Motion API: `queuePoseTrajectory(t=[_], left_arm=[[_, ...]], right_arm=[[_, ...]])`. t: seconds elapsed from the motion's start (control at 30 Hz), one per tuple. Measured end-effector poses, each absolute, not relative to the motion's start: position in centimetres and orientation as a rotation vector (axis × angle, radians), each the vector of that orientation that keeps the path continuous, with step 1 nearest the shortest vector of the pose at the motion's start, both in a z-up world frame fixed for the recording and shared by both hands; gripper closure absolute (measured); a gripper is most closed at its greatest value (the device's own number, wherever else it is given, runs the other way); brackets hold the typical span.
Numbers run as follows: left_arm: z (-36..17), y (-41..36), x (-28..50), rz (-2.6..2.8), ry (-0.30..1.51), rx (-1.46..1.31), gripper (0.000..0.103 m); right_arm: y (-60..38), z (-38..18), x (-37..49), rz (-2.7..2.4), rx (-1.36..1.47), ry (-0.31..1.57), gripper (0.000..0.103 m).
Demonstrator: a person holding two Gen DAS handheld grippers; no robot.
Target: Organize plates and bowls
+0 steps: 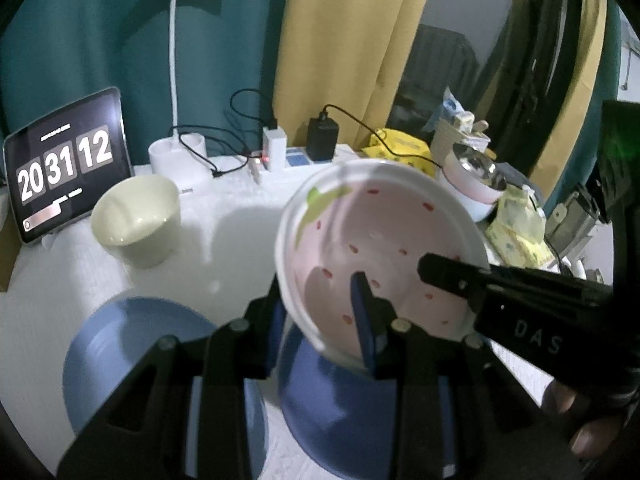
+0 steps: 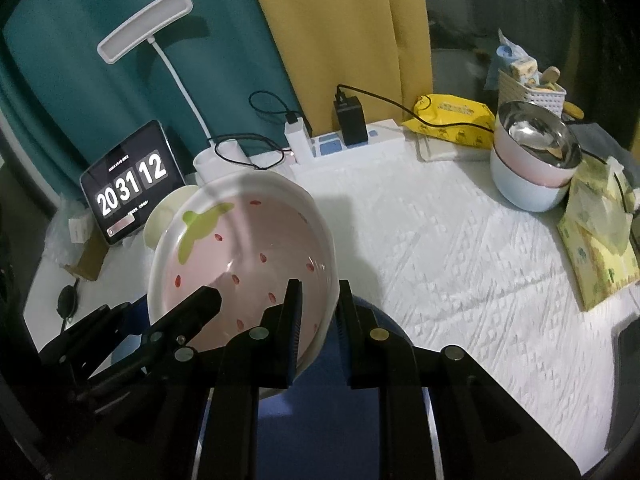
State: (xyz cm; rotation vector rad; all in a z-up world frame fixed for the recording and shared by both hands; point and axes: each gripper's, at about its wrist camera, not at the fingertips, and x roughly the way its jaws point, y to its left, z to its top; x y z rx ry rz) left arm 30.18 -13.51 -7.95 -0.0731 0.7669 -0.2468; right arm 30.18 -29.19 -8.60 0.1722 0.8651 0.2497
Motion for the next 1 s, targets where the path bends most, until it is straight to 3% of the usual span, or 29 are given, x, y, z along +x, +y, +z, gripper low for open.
queuePoseTrajectory(t=[1.0], left_arm=[[-11.2,-15.3,26.9,-0.239,0.836,-0.018,0.071]], right_arm=[[-30.8,-12.3,27.4,0.246,0.216,0.94,0.085]])
